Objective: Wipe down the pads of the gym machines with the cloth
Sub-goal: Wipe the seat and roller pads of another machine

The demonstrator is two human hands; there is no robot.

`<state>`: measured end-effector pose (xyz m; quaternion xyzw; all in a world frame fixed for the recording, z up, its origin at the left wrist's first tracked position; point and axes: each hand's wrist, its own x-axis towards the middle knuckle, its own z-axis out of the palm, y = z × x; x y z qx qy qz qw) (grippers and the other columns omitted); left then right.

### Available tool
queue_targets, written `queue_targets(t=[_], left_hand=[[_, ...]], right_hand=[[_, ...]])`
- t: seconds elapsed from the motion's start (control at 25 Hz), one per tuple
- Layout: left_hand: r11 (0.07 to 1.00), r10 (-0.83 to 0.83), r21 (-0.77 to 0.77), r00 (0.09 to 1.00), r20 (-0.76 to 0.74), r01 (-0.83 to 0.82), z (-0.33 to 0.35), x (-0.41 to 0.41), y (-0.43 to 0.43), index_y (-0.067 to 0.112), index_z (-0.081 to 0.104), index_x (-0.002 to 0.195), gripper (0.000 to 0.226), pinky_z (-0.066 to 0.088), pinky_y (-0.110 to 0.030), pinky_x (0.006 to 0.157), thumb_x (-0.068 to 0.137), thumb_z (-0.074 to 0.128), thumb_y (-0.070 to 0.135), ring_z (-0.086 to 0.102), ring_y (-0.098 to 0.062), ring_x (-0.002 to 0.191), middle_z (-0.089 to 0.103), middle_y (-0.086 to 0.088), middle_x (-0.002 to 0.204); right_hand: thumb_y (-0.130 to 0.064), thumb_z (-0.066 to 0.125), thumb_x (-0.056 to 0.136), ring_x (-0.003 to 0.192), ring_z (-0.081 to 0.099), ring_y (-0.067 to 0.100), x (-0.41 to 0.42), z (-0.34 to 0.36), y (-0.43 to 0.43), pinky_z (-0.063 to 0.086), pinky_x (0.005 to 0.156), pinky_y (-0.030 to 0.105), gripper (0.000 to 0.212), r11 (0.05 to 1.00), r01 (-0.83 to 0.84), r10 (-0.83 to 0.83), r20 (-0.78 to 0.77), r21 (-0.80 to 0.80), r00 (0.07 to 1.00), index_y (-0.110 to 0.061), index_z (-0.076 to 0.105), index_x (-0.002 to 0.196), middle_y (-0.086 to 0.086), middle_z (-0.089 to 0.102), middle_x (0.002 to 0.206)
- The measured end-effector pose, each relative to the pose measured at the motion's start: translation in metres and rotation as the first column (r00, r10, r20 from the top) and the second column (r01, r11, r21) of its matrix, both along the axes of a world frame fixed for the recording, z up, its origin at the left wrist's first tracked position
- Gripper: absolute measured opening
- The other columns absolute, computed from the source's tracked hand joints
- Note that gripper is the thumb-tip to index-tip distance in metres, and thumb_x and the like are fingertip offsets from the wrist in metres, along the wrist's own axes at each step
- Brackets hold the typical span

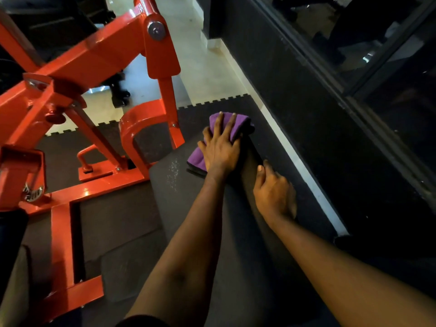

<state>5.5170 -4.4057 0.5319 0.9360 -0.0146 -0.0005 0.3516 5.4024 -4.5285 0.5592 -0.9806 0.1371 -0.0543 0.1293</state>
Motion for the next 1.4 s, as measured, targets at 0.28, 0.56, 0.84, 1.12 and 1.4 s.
queue_targets(t=[0.28, 0.56, 0.84, 1.12, 1.4], left_hand=[[0.935, 0.337, -0.038, 0.916, -0.217, -0.353, -0.036, -0.013, 0.057, 0.030, 0.019, 0.159, 0.064, 0.016, -0.056, 0.117, 0.099, 0.041, 0.041, 0.020, -0.035, 0.145, 0.015, 0.005, 0.166], [0.889, 0.444, 0.016, 0.852, -0.278, -0.459, -0.026, -0.065, 0.035, 0.025, 0.030, 0.157, 0.062, 0.023, -0.052, 0.112, 0.101, 0.041, 0.047, 0.030, -0.038, 0.138, 0.024, 0.000, 0.162], [0.897, 0.275, -0.306, 0.944, -0.182, -0.320, -0.010, -0.096, 0.035, 0.020, 0.035, 0.155, 0.058, 0.024, -0.046, 0.119, 0.104, 0.027, 0.047, 0.031, -0.029, 0.140, 0.026, -0.010, 0.160], [0.877, 0.440, 0.072, 0.732, -0.519, -0.476, 0.017, -0.085, 0.054, 0.008, 0.053, 0.136, 0.056, 0.020, -0.057, 0.117, 0.093, 0.057, 0.043, 0.047, -0.037, 0.134, 0.054, -0.017, 0.141], [0.844, 0.532, 0.096, 0.846, -0.017, -0.528, 0.112, -0.077, 0.027, 0.013, 0.058, 0.116, 0.034, 0.046, -0.041, 0.097, 0.084, 0.069, 0.017, 0.061, -0.032, 0.104, 0.066, -0.012, 0.107]], right_hand=[[-0.043, 0.029, 0.108, 0.112, 0.066, 0.036, 0.000, -0.003, 0.000, 0.050, 0.088, 0.042, 0.051, 1.000, 0.001, -0.001, -0.017, -0.004, 1.000, -0.019, 0.048, 0.149, 0.016, 0.068, 0.126], [-0.042, 0.030, 0.108, 0.108, 0.067, 0.039, -0.001, -0.008, -0.001, 0.053, 0.086, 0.045, 0.051, 1.000, -0.017, 0.017, 0.023, 0.013, 1.000, -0.015, 0.051, 0.147, 0.018, 0.069, 0.123], [-0.038, 0.034, 0.108, 0.110, 0.064, 0.043, -0.001, -0.003, -0.003, 0.050, 0.088, 0.045, 0.048, 0.994, -0.015, 0.010, 0.051, 0.111, 0.999, -0.014, 0.055, 0.144, 0.021, 0.068, 0.123], [-0.036, 0.038, 0.107, 0.098, 0.067, 0.043, 0.004, -0.009, -0.009, 0.050, 0.077, 0.043, 0.044, 0.978, -0.019, 0.005, 0.065, 0.208, 0.998, -0.012, 0.060, 0.136, 0.021, 0.071, 0.113], [-0.034, 0.039, 0.107, 0.109, 0.064, 0.040, 0.010, -0.013, -0.014, 0.048, 0.090, 0.045, 0.043, 0.929, -0.018, 0.025, -0.013, 0.370, 1.000, -0.012, 0.056, 0.140, 0.021, 0.066, 0.125]])
